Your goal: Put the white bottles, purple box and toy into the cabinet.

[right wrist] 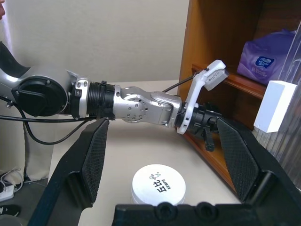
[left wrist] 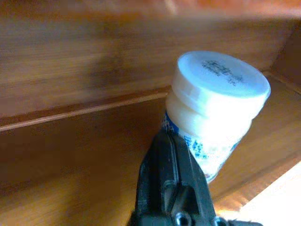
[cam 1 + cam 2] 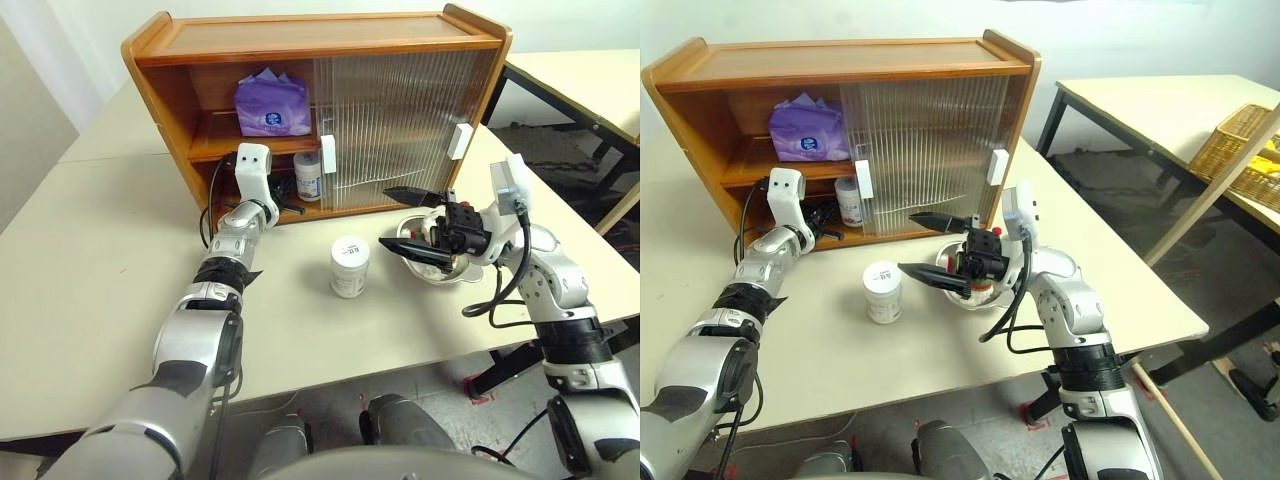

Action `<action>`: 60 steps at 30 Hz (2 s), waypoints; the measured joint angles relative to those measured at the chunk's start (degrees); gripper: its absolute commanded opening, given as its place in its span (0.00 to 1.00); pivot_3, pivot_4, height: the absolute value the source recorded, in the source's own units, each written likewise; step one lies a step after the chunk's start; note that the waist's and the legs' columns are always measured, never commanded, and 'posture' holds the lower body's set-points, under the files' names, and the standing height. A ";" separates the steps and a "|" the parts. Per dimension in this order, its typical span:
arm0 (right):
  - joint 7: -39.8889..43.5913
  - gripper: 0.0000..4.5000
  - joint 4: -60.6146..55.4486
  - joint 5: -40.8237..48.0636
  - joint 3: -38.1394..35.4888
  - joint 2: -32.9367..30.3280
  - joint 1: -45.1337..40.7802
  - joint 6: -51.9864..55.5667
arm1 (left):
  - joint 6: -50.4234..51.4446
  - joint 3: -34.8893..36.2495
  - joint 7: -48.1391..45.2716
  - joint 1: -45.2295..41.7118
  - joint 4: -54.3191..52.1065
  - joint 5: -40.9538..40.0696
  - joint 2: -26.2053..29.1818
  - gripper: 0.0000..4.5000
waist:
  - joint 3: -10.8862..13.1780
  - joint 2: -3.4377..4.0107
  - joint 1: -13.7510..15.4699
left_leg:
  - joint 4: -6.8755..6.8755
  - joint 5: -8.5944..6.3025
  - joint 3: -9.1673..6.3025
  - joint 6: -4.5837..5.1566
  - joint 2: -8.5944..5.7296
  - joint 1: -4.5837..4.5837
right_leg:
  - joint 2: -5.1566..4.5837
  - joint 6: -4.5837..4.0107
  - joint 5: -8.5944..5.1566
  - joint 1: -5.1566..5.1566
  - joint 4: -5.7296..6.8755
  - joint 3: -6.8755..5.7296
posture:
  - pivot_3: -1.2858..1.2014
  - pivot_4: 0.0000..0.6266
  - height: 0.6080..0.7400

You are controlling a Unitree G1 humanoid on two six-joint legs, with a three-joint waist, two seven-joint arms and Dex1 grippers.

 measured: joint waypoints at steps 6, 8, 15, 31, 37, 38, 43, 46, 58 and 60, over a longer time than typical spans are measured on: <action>0.38 1.00 1.62 -0.07 -0.40 -0.72 -0.43 -0.25 | 2.91 0.28 -3.58 11.03 -14.51 -3.16 1.59 0.28 | 0.00 0.00 -0.49 | -0.07 -0.10 0.39 -0.12 -0.01 -0.05 | 0.10 -0.05 -0.17 -0.08 0.00 -0.04 | 0.41 0.00 1.00; 0.61 1.00 2.64 -0.12 -0.64 -1.02 -0.64 -0.66 | 4.72 0.34 -5.27 14.46 -19.92 -4.51 2.64 0.43 | 0.00 0.00 -0.41 | -0.08 -0.11 0.40 -0.13 0.00 -0.06 | 0.12 -0.08 -0.20 -0.10 0.01 -0.05 | 0.42 0.00 1.00; 1.47 1.00 5.05 -0.30 -1.14 -1.45 -1.84 -1.97 | 14.03 0.44 -13.77 28.91 -39.88 -10.88 8.20 0.98 | 0.00 0.00 -0.13 | -0.11 -0.23 0.07 -0.15 0.15 -0.03 | 0.11 -0.22 -0.22 -0.15 0.04 -0.03 | 0.42 0.00 1.00; 2.36 1.00 8.33 -1.05 -1.80 -1.37 -3.19 -3.68 | 13.46 -7.72 -37.26 40.18 -53.05 -16.13 18.14 0.99 | -0.16 0.25 0.82 | -0.22 -0.43 -0.14 -0.51 1.23 -0.82 | 0.16 -1.52 0.23 -1.21 0.17 -0.16 | 0.42 0.00 1.00; 2.36 1.00 8.57 -1.09 -1.97 -1.59 -3.21 -4.14 | 12.02 -12.77 -38.77 37.24 -49.27 -13.99 15.42 0.99 | -0.18 0.28 0.76 | -0.21 -0.43 0.18 -0.48 1.49 -0.97 | 0.25 -1.45 0.39 -1.40 0.15 -0.17 | 0.41 0.00 1.00; 2.36 1.00 8.60 -1.12 -1.99 -1.61 -3.21 -4.20 | 12.02 -13.45 -38.93 36.67 -48.14 -13.73 14.87 0.99 | -0.18 0.29 0.72 | -0.20 -0.43 0.21 -0.47 1.51 -0.94 | 0.26 -1.44 0.43 -1.39 0.15 -0.16 | 0.41 0.00 1.00; 2.26 1.00 8.55 -1.14 -2.01 -1.64 -3.20 -4.29 | 11.77 -16.00 -39.11 34.94 -44.69 -12.40 11.80 0.99 | -0.19 0.29 0.62 | -0.11 -0.34 0.24 -0.37 1.52 -0.91 | 0.27 -1.41 0.56 -1.35 0.15 -0.15 | 0.41 0.00 1.00; 2.25 1.00 8.51 -1.14 -2.03 -1.80 -3.15 -4.33 | 11.20 -16.25 -38.67 34.07 -43.01 -11.65 11.02 0.99 | -0.19 0.29 0.62 | -0.06 -0.27 0.25 -0.32 1.52 -0.89 | 0.27 -1.31 0.59 -1.30 0.15 -0.14 | 0.41 0.00 1.00; 2.25 1.00 8.52 -1.21 -2.11 -2.32 -3.14 -4.78 | 4.86 -16.59 -37.30 30.12 -35.01 -9.43 4.79 0.95 | -0.23 0.36 0.43 | 0.03 -0.21 0.31 -0.26 1.48 -0.87 | 0.26 -0.84 0.43 -1.19 0.14 -0.12 | 0.41 0.00 1.00; 2.25 1.00 8.52 -1.21 -2.11 -2.42 -3.14 -4.78 | 4.25 -16.60 -37.13 29.78 -34.33 -8.75 4.60 0.85 | -0.24 0.37 0.44 | 0.08 -0.20 0.31 -0.25 1.48 -0.85 | 0.26 -0.79 0.42 -1.13 0.14 -0.11 | 0.41 0.00 1.00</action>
